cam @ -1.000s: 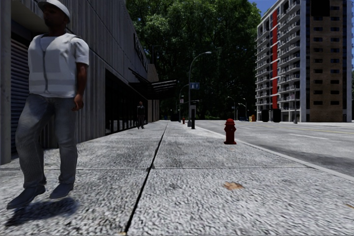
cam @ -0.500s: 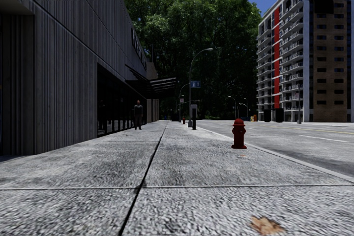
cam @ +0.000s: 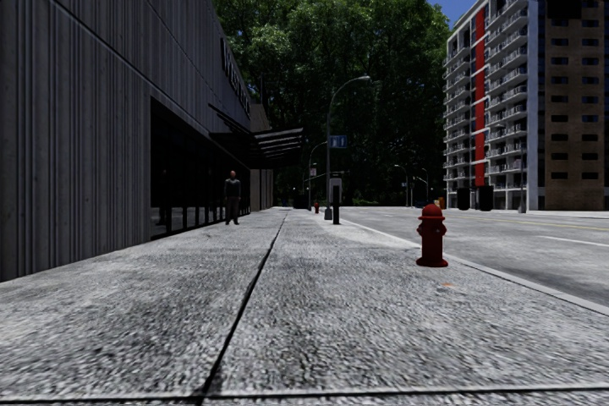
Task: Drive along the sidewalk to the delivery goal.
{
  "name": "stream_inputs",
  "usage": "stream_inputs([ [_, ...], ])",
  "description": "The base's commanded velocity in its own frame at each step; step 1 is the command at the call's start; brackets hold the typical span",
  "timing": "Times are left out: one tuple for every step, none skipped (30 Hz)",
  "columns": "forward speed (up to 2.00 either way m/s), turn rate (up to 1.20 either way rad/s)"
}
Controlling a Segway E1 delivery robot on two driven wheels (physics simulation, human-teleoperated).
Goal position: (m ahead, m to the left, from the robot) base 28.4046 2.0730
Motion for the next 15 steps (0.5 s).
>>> stream_inputs([
  [1.63,0.00],
  [1.63,0.00],
  [1.63,0.00],
  [1.63,0.00],
  [1.63,0.00],
  [1.63,0.00],
  [1.63,0.00],
  [1.63,0.00],
  [1.63,0.00],
  [1.63,0.00],
  [1.63,0.08],
  [1.63,0.08],
  [1.63,0.55],
  [1.64,0.86],
  [1.64,1.04],
])
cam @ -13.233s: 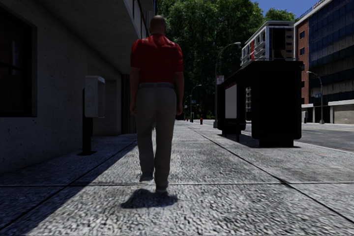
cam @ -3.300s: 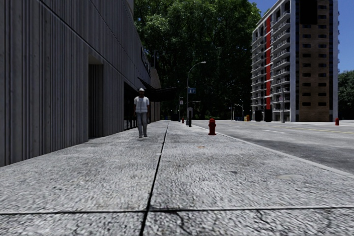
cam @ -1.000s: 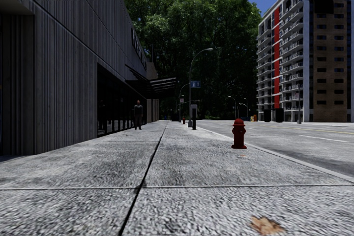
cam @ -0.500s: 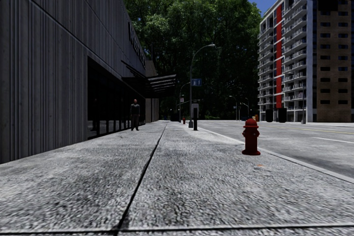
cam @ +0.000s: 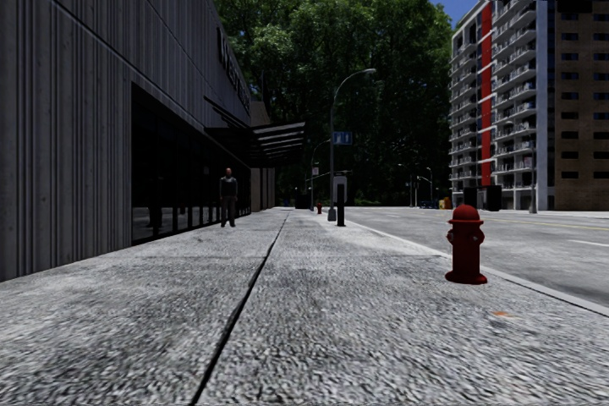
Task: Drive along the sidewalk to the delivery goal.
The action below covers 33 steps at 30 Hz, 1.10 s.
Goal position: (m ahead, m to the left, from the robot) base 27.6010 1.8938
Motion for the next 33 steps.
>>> stream_inputs([
  [1.64,1.04],
  [1.64,1.08],
  [1.64,0.66],
  [1.64,0.41],
  [1.64,0.25],
  [1.64,0.25],
  [1.64,0.12],
  [1.64,0.03],
  [1.64,0.01],
  [1.64,0.00],
  [1.64,0.00],
  [1.64,0.00],
  [1.64,0.00],
  [1.64,0.00],
  [1.64,0.00],
  [1.64,0.00],
  [1.64,0.00],
  [1.64,0.00],
  [1.64,0.00],
  [1.64,0.00],
  [1.64,0.00],
  [1.64,0.00],
  [1.64,0.00],
  [1.64,0.00],
  [1.64,0.00],
  [1.64,0.00],
  [1.64,0.00],
  [1.64,0.00],
  [1.64,0.00],
  [1.64,0.00],
  [1.64,0.00],
  [1.64,0.00],
  [1.64,0.00],
])
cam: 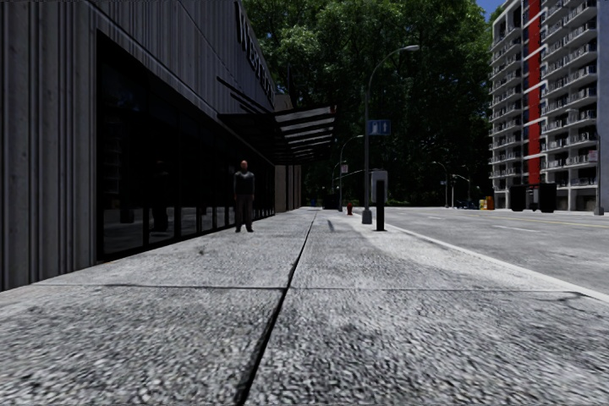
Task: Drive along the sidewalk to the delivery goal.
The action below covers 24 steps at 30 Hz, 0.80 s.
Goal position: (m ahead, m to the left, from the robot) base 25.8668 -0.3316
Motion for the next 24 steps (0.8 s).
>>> stream_inputs([
  [1.64,0.00],
  [1.64,0.00],
  [1.64,0.00],
  [1.64,0.00],
  [1.64,0.00],
  [1.64,0.00],
  [1.64,0.00],
  [1.64,0.00],
  [1.64,0.00],
  [1.64,0.00],
  [1.64,0.00],
  [2.00,0.00],
  [2.00,0.00],
  [2.00,0.00],
  [2.00,0.00],
  [2.00,0.00],
  [2.00,0.00],
  [2.00,0.00],
  [2.00,0.00],
  [2.00,0.00],
  [2.00,0.00],
  [2.00,0.00],
  [2.00,0.00],
  [2.00,0.00],
])
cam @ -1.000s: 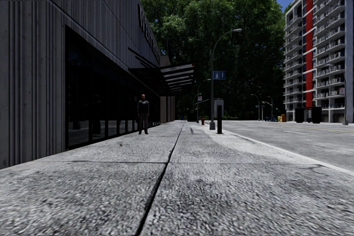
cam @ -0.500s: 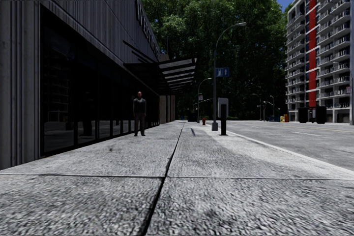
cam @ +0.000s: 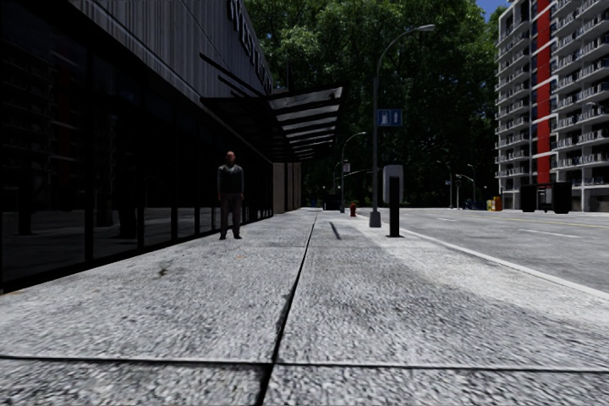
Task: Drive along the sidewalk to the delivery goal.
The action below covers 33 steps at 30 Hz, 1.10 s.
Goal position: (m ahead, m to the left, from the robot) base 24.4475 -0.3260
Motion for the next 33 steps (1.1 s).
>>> stream_inputs([
  [2.00,0.00],
  [2.00,0.00],
  [2.00,0.00],
  [2.00,0.00],
  [2.00,0.00],
  [2.00,0.00],
  [2.00,0.00],
  [2.00,0.00],
  [2.00,0.00],
  [2.00,0.00],
  [2.00,0.00],
  [2.00,0.00],
  [2.00,0.00],
  [2.00,0.00],
  [2.00,0.00],
  [2.00,0.00],
  [2.00,0.00],
  [2.00,0.00],
  [2.00,0.00],
  [2.00,0.00],
  [2.00,0.00],
  [2.00,0.00],
  [2.00,0.00],
  [2.00,0.00],
  [2.00,0.00],
  [2.00,0.00],
  [2.00,0.00],
  [2.00,0.00],
  [2.00,0.00],
  [2.00,0.00],
  [2.00,0.00],
  [2.00,0.00],
  [2.00,0.00],
])
